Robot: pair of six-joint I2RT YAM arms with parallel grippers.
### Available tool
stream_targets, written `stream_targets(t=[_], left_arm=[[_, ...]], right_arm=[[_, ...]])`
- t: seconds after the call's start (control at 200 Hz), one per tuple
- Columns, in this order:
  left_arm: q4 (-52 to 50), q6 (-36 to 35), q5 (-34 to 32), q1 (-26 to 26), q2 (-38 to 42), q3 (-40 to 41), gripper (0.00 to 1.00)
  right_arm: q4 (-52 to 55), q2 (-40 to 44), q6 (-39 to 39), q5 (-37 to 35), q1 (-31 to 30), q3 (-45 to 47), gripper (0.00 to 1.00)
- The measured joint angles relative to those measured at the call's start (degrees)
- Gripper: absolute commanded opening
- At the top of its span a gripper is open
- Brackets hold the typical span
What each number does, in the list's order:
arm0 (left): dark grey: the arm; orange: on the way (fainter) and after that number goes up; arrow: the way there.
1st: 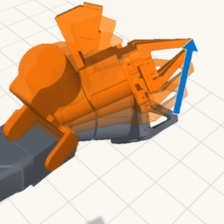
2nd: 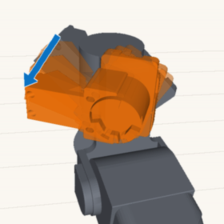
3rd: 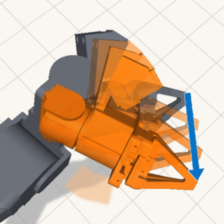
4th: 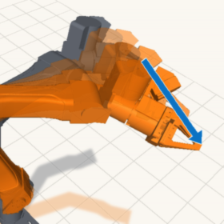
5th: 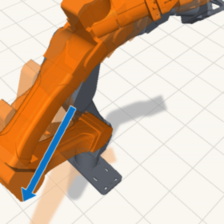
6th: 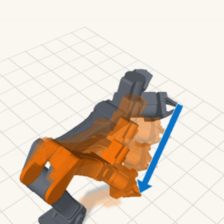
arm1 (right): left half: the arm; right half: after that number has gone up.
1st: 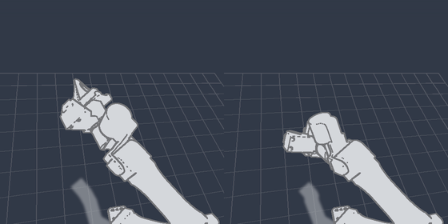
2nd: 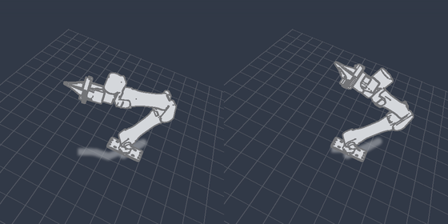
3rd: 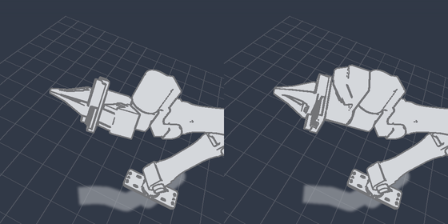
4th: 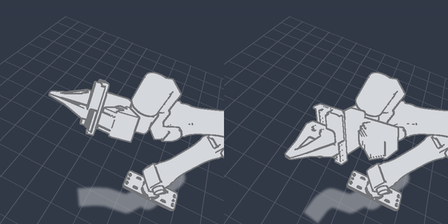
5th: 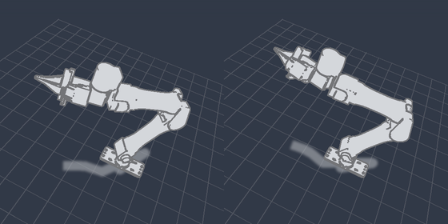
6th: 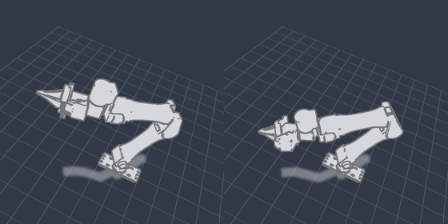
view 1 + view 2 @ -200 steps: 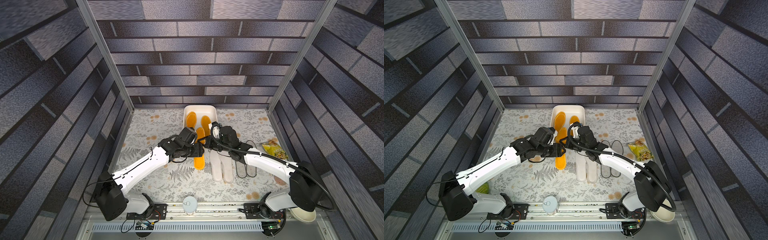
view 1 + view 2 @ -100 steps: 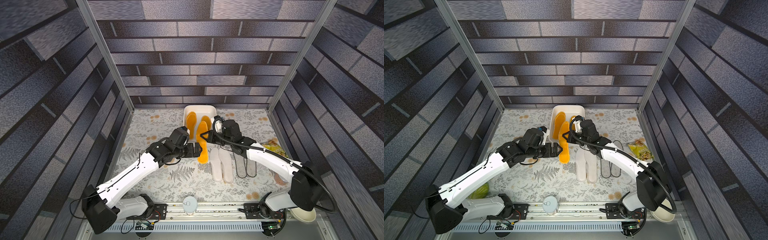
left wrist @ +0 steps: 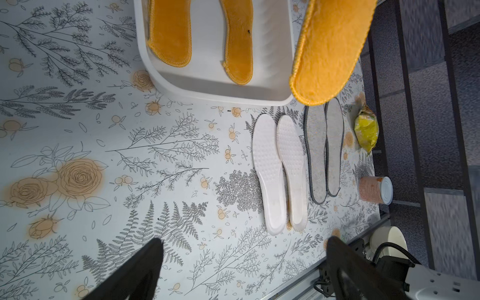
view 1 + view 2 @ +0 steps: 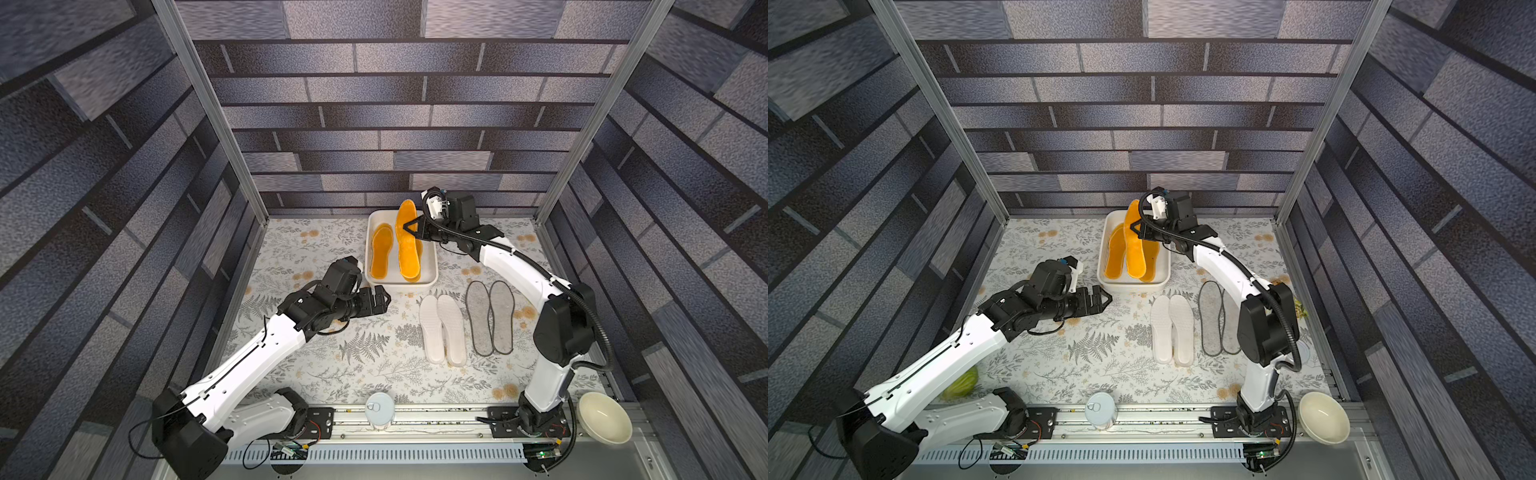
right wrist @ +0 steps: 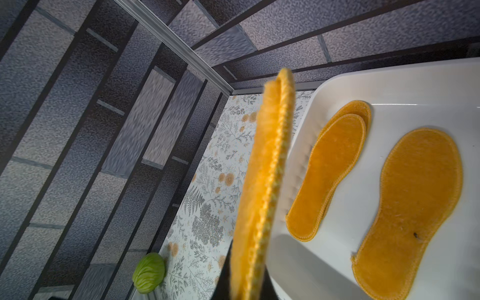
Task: Put the insoles into the storage box
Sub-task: Pick up the insole from the center of the board, then place the insole in the storage box.
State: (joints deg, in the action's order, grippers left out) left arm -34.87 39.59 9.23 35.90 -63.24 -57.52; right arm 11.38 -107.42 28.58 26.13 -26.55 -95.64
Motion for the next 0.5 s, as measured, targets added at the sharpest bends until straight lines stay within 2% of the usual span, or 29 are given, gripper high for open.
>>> stream_targets(t=[0.356, 0.501], left_arm=[[1.5, 1.0, 3.0, -0.8, -0.8, 1.2, 1.00], [1.6, 1.0, 3.7, -1.5, -0.8, 1.4, 1.00]], right_arm=[[3.3, -19.1, 2.1, 0.5, 2.6, -12.8, 0.00], [7.1, -23.8, 2.7, 0.0, 2.7, -14.8, 0.00]])
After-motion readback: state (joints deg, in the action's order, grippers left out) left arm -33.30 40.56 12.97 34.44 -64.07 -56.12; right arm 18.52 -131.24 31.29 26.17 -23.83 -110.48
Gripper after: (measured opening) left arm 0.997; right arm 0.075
